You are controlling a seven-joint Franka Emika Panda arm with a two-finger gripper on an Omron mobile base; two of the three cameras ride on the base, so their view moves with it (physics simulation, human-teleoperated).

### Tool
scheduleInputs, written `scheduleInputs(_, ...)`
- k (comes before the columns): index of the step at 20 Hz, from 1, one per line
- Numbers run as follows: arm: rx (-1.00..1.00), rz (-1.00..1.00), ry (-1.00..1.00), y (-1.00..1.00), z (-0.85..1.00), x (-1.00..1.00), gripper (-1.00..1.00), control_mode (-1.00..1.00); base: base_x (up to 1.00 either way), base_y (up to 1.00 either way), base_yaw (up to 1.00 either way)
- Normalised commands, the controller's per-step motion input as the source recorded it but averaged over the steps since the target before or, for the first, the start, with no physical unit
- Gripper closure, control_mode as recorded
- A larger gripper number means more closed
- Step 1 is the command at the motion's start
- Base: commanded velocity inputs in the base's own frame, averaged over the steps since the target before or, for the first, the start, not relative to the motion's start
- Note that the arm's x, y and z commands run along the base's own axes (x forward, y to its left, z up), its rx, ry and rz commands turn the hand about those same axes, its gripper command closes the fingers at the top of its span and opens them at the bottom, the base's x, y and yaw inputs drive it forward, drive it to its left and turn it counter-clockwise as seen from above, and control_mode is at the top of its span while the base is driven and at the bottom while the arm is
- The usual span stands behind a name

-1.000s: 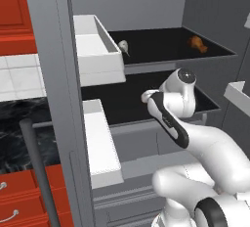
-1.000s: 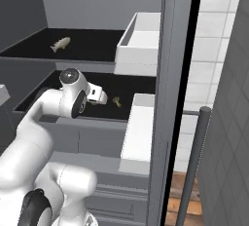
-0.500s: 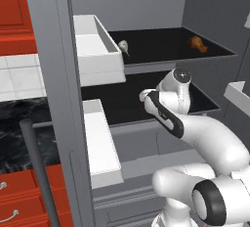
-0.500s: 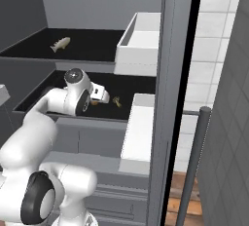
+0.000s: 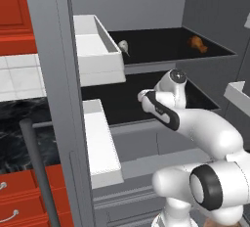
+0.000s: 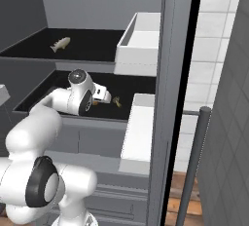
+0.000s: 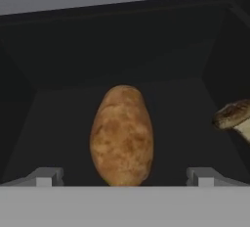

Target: Gather the potato and mushroom from the fridge and place them on a tray on the dining counter. Then gather the fish and chicken drumstick from the fridge and place them on the other tray.

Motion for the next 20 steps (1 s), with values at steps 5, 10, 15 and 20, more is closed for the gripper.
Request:
scheduleInputs(5,0.00,0.00,0.00,0.00,-0.11,0.15,-1.00,-1.00,0.00,0.00,0.00)
scheduleInputs(10,0.00,0.00,0.00,0.00,-0.10,0.14,-1.00,-1.00,0.00,0.00,0.00)
scheduleInputs(15,0.00,0.00,0.01,0.00,-0.09,0.15,-1.00,-1.00,0.00,0.00,0.00)
scheduleInputs(20,0.00,0.00,0.00,0.00,-0.11,0.12,-1.00,-1.00,0.00,0.00,0.00)
